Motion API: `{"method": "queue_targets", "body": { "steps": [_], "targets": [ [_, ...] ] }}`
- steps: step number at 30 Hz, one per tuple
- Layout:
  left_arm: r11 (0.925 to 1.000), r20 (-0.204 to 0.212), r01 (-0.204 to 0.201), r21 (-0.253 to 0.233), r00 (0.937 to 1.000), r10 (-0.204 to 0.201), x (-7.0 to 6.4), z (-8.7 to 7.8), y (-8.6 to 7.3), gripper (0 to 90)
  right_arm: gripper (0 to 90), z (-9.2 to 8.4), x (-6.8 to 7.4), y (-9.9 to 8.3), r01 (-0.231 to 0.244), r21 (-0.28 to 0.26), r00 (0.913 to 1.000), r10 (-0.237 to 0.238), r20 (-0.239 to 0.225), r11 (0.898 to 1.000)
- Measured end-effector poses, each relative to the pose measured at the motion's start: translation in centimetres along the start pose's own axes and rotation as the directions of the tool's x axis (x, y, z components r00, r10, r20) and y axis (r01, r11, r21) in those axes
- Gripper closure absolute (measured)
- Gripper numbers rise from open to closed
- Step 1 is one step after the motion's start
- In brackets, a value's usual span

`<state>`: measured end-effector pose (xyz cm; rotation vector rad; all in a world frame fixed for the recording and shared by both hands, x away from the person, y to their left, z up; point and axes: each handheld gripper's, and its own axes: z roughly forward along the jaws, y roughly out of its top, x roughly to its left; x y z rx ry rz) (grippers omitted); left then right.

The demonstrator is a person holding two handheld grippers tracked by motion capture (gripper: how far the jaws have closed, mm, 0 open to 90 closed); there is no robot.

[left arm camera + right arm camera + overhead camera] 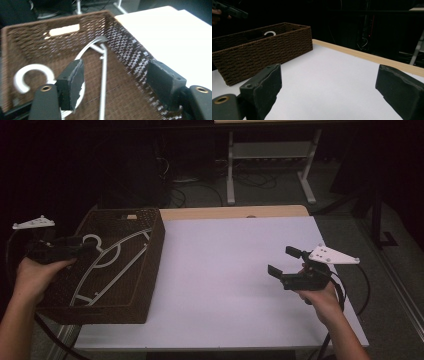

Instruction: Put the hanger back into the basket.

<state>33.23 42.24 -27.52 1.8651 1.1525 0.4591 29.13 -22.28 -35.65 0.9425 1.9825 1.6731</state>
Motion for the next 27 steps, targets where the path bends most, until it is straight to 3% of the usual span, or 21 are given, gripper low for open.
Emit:
{"method": "queue_targets", "body": {
  "steps": [5, 6, 8, 13, 15, 20, 21, 27],
  "targets": [
    [0.9958, 0.051, -0.022, -0.089, 0.9983, 0.027, -2.6, 0.4, 0.4, 20.0, 6.0, -0.1, 0.3, 0.4, 0.011, -0.009, 0.9999, -0.011, -0.002, 1.000],
    [0.9958, 0.051, -0.022, -0.089, 0.9983, 0.027, -2.6, 0.4, 0.4, 18.8, 6.0, -0.1, 0.3, 0.5, 0.012, -0.009, 0.9999, -0.012, -0.003, 1.000],
    [0.9916, 0.070, -0.040, -0.123, 0.9963, 0.049, -4.1, 0.7, 0.5, 16.6, 6.0, -0.2, 0.4, 0.7, 0.012, -0.014, 0.9999, -0.012, -0.006, 1.000],
    [0.9858, 0.107, -0.066, -0.154, 0.9907, 0.084, -6.1, 1.2, 0.4, 13.3, 5.9, -0.4, 0.6, 1.1, 0.015, -0.023, 0.9998, -0.016, -0.010, 1.000],
    [0.9813, 0.139, -0.076, -0.177, 0.9850, 0.102, -7.5, 1.7, 0.2, 13.1, 5.8, -0.5, 0.6, 1.4, 0.018, -0.031, 0.9997, -0.018, -0.015, 0.999],
    [0.9726, 0.177, -0.088, -0.215, 0.9759, 0.127, -9.3, 2.2, -0.1, 12.9, 5.8, -0.5, 0.8, 1.8, 0.017, -0.031, 0.9996, -0.018, -0.022, 0.999],
    [0.9671, 0.198, -0.094, -0.237, 0.9698, 0.143, -10.2, 2.5, -0.1, 12.9, 5.8, -0.5, 0.8, 1.8, 0.021, -0.036, 0.9995, -0.022, -0.025, 0.999],
    [0.9516, 0.240, -0.093, -0.293, 0.9563, 0.167, -11.9, 3.6, -0.4, 12.9, 5.6, -0.6, 1.0, 2.3, 0.032, -0.039, 0.9990, -0.033, -0.031, 0.999]
  ]
}}
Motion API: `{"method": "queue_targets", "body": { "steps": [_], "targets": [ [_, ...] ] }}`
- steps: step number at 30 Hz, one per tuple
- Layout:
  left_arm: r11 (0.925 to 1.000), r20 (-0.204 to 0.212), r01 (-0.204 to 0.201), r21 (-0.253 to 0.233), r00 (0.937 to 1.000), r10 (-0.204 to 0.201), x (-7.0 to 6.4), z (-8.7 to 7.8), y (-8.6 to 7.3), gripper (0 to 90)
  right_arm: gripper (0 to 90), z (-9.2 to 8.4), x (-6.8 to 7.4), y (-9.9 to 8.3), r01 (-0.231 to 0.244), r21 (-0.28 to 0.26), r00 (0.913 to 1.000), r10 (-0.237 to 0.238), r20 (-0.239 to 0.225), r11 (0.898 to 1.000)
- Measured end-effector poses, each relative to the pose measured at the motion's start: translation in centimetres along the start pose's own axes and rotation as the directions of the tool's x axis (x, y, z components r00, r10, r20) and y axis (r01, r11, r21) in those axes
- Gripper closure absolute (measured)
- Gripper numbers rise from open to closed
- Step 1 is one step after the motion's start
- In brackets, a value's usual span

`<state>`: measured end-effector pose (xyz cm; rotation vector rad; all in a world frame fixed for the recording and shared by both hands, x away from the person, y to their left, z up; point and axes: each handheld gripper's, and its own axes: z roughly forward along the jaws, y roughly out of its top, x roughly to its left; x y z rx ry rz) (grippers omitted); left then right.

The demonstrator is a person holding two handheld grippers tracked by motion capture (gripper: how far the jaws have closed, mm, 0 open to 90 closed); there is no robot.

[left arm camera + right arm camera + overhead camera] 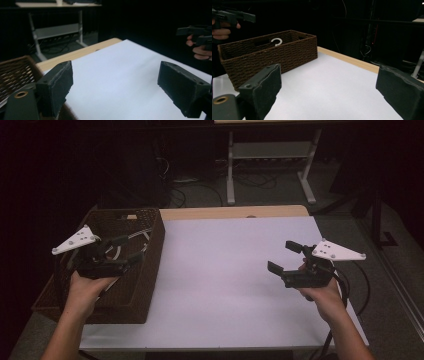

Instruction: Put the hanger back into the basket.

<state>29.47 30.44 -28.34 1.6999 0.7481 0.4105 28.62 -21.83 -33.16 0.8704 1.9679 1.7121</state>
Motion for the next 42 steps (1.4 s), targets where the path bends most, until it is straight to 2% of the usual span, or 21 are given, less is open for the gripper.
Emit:
{"method": "queue_targets", "body": {
  "steps": [2, 4, 6, 10, 18, 27, 29, 33, 42],
  "targets": [
    [1.0000, 0.012, 0.000, -0.009, 0.9999, 0.000, -0.2, 0.2, -0.1, 12.9, 5.5, 0.0, 0.1, 0.1, -0.003, 0.003, 1.0000, 0.003, -0.001, 1.000],
    [0.9994, 0.046, 0.000, -0.035, 0.9989, 0.002, -0.9, 1.0, -0.3, 12.9, 5.5, 0.0, 0.2, 0.4, 0.004, -0.001, 1.0000, -0.004, -0.004, 1.000],
    [0.9991, 0.057, -0.017, -0.039, 0.9982, 0.019, -1.2, 1.5, -0.5, 12.9, 5.5, 0.0, 0.3, 0.5, 0.005, -0.001, 1.0000, -0.005, -0.006, 1.000],
    [0.9976, 0.085, -0.011, -0.068, 0.9962, 0.017, -1.8, 2.2, -1.0, 13.0, 5.5, 0.0, 0.3, 0.7, 0.011, 0.000, 0.9999, -0.011, -0.009, 1.000],
    [0.9970, 0.122, -0.013, -0.077, 0.9922, 0.022, -2.1, 2.8, -2.1, 13.2, 5.4, 0.1, 0.4, 1.5, 0.020, -0.009, 0.9997, -0.020, -0.013, 1.000],
    [0.9971, 0.125, -0.044, -0.063, 0.9908, 0.052, -2.4, 3.2, -2.6, 12.7, 4.1, 0.2, 0.4, 2.2, 0.023, -0.021, 0.9995, -0.024, -0.021, 1.000],
    [0.9977, 0.127, -0.037, -0.056, 0.9910, 0.044, -2.4, 3.3, -2.8, 12.0, 3.3, 0.2, 0.4, 2.2, 0.019, -0.017, 0.9996, -0.019, -0.019, 1.000],
    [0.9970, 0.134, -0.020, -0.075, 0.9905, 0.030, -2.2, 3.3, -3.2, 12.1, 2.2, 0.3, 0.3, 2.1, 0.017, -0.012, 0.9998, -0.017, -0.007, 1.000],
    [0.9964, 0.119, -0.030, -0.079, 0.9921, 0.040, -1.8, 2.9, -3.3, 12.4, 2.2, 0.3, 0.3, 2.1, 0.020, -0.008, 0.9998, -0.020, -0.005, 1.000]
  ]
}}
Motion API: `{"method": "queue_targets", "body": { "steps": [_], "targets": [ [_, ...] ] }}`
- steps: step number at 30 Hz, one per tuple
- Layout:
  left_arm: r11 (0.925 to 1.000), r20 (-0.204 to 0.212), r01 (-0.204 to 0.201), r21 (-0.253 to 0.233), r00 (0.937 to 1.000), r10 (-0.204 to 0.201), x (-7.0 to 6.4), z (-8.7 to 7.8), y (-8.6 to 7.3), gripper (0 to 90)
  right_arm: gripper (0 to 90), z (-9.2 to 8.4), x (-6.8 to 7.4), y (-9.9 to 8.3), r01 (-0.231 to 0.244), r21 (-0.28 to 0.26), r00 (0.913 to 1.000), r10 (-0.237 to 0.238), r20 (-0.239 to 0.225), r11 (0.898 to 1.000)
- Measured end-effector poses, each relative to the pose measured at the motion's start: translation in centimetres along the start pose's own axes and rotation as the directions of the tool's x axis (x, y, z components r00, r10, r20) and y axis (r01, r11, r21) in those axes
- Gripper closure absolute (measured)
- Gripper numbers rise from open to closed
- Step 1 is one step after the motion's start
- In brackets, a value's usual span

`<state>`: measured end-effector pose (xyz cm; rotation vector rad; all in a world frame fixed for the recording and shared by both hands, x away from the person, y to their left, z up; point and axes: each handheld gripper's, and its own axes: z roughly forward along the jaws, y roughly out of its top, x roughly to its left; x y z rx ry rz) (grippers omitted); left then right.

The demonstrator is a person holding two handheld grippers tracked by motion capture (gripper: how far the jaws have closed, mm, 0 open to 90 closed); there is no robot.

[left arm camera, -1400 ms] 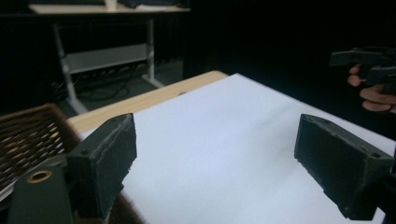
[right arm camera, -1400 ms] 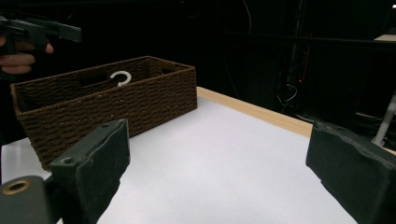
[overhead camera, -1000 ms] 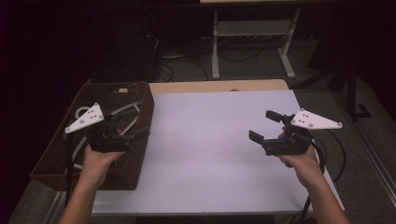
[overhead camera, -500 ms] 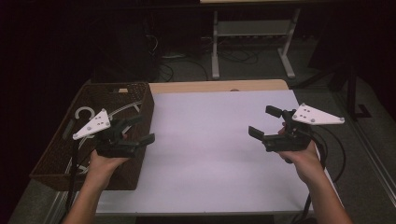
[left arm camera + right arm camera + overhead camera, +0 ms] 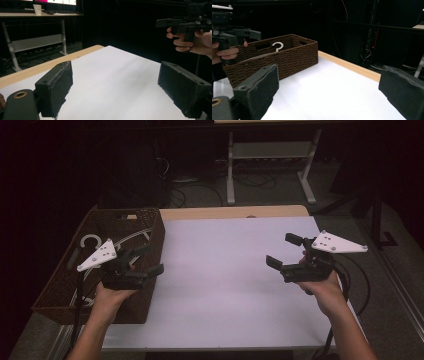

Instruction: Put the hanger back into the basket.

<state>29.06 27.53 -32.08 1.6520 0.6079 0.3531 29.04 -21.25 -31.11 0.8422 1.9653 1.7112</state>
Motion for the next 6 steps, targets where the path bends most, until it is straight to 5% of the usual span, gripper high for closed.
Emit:
{"method": "queue_targets", "body": {
  "steps": [6],
  "targets": [
    [1.0000, -0.003, -0.005, 0.005, 1.0000, 0.005, 0.01, -0.09, -0.02, 12.5, 2.2, 0.04, 0.01, -0.03, 0.003, 0.001, 1.0000, -0.003, 0.000, 1.000]
  ]
}}
